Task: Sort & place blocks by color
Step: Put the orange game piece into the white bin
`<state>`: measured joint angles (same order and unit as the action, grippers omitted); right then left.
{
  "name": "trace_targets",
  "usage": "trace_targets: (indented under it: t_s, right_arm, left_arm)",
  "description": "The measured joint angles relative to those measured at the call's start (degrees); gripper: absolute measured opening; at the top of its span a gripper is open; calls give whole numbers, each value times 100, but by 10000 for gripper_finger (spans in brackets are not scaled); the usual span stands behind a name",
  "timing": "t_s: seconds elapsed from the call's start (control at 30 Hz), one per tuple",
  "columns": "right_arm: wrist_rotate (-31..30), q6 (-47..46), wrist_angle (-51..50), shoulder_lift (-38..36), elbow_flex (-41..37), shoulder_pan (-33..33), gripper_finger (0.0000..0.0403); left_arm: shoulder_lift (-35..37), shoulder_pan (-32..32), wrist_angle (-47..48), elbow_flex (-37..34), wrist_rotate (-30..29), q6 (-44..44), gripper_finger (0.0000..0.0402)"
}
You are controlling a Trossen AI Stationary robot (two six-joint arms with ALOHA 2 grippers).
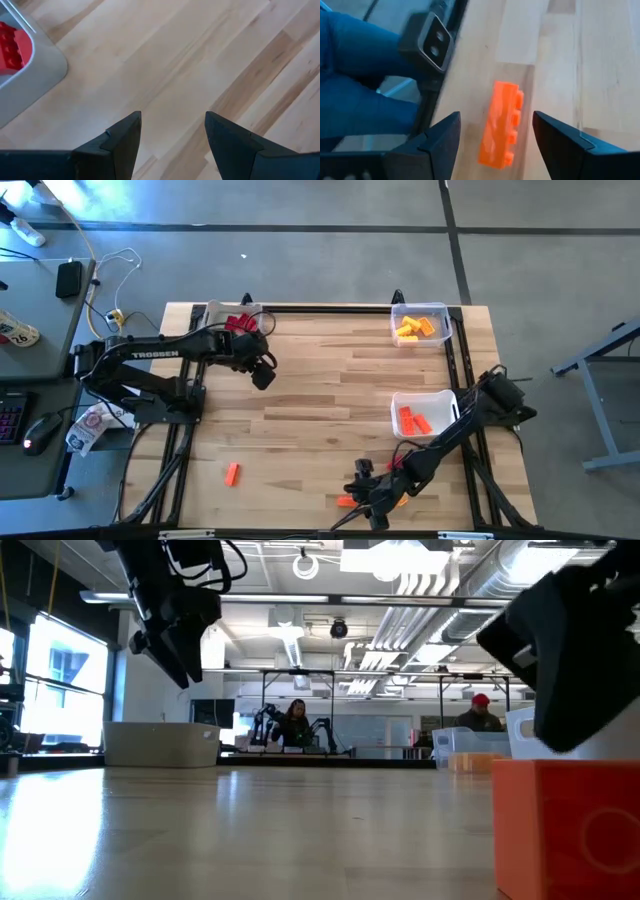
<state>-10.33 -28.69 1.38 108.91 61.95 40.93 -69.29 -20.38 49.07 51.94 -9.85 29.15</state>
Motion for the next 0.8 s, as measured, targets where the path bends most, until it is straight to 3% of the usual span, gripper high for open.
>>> trace_targets:
  t_s: [0.47, 0.57, 0.77, 0.8]
  right_arm:
    - [-60, -727, 57, 472, 2, 39, 221]
    - [-89, -893, 45, 488, 2, 33, 183]
    - [-103, -1388, 34, 493, 8, -15, 69]
    - [-137, -1459, 39, 493, 9, -15, 67]
  left_arm:
    - [-3, 267, 89, 0, -9, 26, 207]
    - [-3, 297, 87, 0, -56, 26, 207]
    - [-3, 365, 89, 0, -107, 26, 207]
    - [-3, 388, 87, 0, -107, 26, 207]
